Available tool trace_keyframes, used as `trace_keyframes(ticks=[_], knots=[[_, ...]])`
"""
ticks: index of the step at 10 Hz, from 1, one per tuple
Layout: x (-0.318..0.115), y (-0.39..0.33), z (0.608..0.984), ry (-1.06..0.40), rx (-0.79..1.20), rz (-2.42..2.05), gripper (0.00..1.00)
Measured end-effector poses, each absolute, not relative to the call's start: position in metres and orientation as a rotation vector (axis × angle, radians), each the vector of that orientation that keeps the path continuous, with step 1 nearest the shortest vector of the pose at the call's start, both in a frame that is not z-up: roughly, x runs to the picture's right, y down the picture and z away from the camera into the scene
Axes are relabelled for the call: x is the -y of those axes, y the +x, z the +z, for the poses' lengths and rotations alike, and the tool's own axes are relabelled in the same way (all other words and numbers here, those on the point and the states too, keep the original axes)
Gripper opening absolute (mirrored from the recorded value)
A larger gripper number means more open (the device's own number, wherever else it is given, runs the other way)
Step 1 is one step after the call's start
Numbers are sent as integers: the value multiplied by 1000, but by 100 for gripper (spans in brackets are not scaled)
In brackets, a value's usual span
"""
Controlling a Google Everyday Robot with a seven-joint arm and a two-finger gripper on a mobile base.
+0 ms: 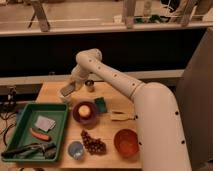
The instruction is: Place eraser in paper cup
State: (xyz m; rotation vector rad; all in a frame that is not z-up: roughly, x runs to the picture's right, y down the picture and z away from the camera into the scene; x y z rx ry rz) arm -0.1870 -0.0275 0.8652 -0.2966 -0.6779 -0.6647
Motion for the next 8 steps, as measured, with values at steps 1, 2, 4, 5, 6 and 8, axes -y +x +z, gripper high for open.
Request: trace_keyframes(ticks=[1,2,4,5,6,8], knots=[[28,-188,866,-294,680,-669,16],[28,-189,866,-293,677,-681,19],[30,-197,862,-275,691,-754,11],[33,-197,861,-258,700,-768,3],[36,-197,859,-238,710,-778,0],[42,-200,857,-199,738,-795,0]])
